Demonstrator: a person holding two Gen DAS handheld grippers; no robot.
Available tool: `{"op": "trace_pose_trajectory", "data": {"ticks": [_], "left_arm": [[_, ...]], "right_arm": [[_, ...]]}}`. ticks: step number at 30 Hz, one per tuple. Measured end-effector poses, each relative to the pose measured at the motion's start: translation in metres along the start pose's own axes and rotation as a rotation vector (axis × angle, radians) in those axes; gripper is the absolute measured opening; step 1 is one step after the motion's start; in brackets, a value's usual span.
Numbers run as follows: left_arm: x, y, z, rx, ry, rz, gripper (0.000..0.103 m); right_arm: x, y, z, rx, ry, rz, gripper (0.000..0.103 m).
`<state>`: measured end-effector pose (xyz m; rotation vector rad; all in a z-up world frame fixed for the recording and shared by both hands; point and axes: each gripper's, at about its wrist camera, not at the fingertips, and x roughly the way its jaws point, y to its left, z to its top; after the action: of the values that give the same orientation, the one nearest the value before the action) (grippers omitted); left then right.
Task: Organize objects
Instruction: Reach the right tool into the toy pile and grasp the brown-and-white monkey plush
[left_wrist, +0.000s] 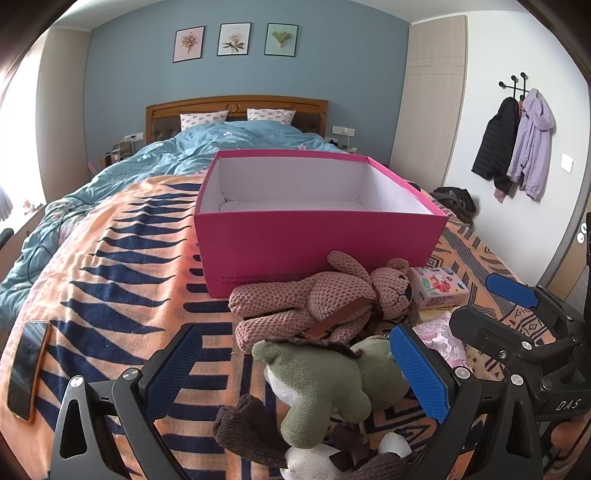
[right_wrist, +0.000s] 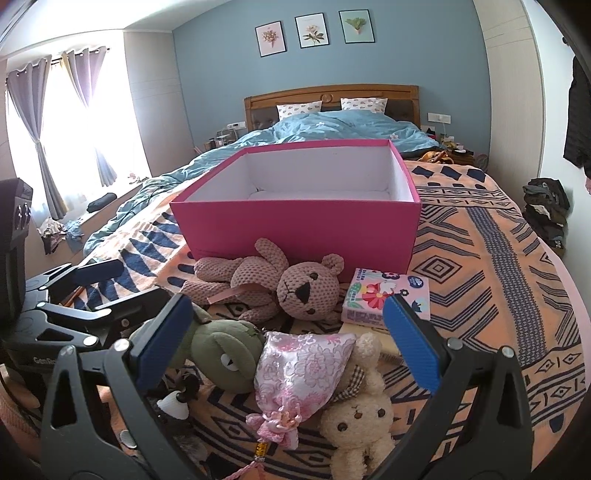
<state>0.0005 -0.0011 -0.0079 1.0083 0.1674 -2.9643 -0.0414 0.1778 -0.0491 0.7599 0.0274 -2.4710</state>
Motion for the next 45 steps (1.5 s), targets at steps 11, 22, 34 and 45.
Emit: {"op": "trace_pose_trajectory", "data": {"ticks": [11,22,34,45], "left_arm": [[0.002,-0.001,-0.001,0.003,0.007,0.0,0.103],[0.003,0.019,-0.01,0.013,0.025,0.033,0.103],[-0.021,0.029,-0.023,0.083,-0.012,-0.018,0.103],[-0.025,0.042,-0.035,0.082,0.003,-0.017,0.103]], "right_arm": [[-0.002,0.002,-0.003,-0.013,0.012,0.027,0.103],[-0.013,0.01,-0.026,-0.075,0.069,0.158,0.103],[-0.018,0.042,-0.057,-0.168,0.17,0.318,0.086],[0.011,0.058,-0.08,-0.165,0.316,0.415,0.053]]}}
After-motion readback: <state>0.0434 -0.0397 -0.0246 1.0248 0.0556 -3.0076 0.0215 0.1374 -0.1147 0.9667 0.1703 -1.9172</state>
